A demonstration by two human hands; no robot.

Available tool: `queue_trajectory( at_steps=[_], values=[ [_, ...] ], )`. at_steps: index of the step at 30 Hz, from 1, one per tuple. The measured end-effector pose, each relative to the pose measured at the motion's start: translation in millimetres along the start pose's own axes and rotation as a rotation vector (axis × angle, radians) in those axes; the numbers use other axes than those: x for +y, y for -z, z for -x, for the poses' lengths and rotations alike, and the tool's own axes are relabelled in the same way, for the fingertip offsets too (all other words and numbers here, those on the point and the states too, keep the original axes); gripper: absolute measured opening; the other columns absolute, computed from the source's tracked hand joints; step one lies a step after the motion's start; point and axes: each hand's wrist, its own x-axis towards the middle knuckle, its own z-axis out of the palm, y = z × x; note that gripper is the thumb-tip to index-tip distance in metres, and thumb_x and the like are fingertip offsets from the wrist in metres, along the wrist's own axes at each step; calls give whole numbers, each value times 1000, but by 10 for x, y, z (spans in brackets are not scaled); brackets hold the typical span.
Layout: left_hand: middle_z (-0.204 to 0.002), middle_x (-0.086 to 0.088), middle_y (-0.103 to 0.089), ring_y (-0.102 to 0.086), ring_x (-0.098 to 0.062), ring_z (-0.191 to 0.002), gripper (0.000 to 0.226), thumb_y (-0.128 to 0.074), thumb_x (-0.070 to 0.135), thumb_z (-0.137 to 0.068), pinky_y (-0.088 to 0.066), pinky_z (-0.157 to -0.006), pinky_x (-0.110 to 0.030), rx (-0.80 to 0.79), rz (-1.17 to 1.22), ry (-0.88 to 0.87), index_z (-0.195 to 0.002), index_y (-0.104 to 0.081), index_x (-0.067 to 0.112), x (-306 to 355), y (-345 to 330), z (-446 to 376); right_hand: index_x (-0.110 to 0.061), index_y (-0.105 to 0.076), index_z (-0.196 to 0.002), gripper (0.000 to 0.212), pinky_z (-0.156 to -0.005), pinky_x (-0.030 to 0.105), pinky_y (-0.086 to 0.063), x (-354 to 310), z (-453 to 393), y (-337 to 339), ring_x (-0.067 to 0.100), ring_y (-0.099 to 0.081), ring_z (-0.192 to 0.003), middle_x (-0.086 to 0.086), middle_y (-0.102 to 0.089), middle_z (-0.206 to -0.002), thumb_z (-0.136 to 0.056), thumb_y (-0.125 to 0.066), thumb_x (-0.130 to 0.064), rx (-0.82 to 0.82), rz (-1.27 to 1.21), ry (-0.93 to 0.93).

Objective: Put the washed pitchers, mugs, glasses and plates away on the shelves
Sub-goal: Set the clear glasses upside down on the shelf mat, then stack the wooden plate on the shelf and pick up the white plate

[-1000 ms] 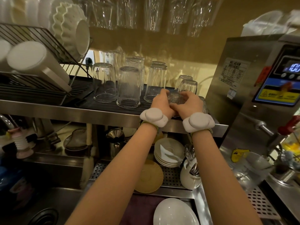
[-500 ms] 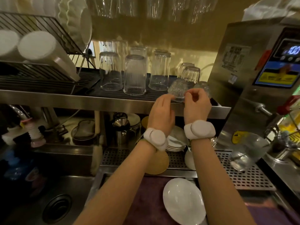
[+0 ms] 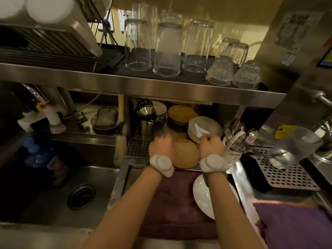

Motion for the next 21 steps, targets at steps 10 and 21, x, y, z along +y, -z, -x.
queue_trajectory(
  at_steps=[10, 21],
  values=[
    [-113, -17, -61, -60, -33, -99, 27, -35, 12, -96, -45, -68, -36, -202, -21, 269, -120, -43, 3, -329, -494, -121, -8, -59, -117, 29, -87, 38, -46, 393, -164, -462, 28, -58, -113, 11, -59, -125, -89, -52, -13, -204, 501, -416],
    [-105, -22, -63, -62, -37, -90, 31, -36, 14, -98, -47, -65, -40, -207, 120, 278, -126, -35, -1, -329, -799, -261, -3, -55, -124, 35, -93, 39, -45, 647, -356, -582, 30, -54, -118, 15, -53, -132, -95, -43, -20, -345, 520, -466]
  ],
)
